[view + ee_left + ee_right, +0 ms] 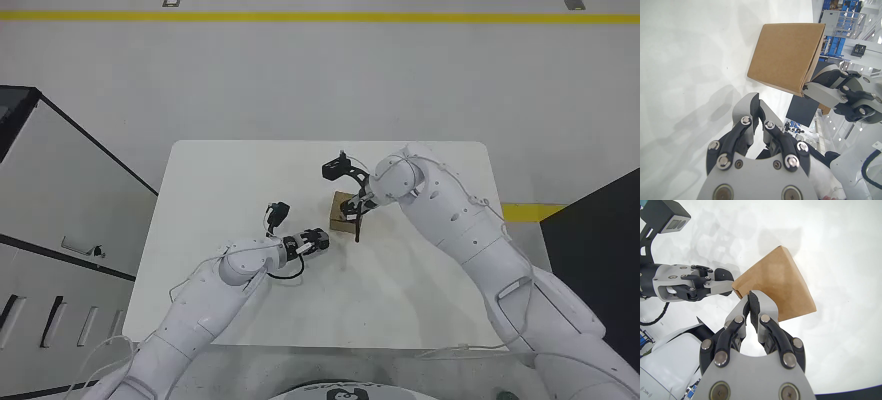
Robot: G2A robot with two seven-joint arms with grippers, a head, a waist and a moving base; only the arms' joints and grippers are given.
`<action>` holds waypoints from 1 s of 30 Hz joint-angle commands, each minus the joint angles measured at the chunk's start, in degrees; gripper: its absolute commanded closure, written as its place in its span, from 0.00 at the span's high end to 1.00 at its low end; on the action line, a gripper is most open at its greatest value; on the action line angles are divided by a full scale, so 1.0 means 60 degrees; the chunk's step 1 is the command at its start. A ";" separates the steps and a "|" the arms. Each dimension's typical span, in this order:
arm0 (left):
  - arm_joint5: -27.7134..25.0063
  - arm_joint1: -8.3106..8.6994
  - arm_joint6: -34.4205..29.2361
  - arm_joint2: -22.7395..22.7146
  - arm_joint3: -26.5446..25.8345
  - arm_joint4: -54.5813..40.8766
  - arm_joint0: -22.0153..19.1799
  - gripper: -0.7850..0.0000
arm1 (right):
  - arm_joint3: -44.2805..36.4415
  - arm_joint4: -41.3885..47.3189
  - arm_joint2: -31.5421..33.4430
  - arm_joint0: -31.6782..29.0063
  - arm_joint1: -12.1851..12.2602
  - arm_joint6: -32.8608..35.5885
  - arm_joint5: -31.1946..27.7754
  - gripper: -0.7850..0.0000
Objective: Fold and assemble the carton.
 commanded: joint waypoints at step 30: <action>0.0000 0.0000 0.0000 0.0000 0.0000 0.0000 0.0000 0.00 | -0.0035 -0.0023 -0.0006 -0.0032 0.0045 -0.0007 0.0095 0.00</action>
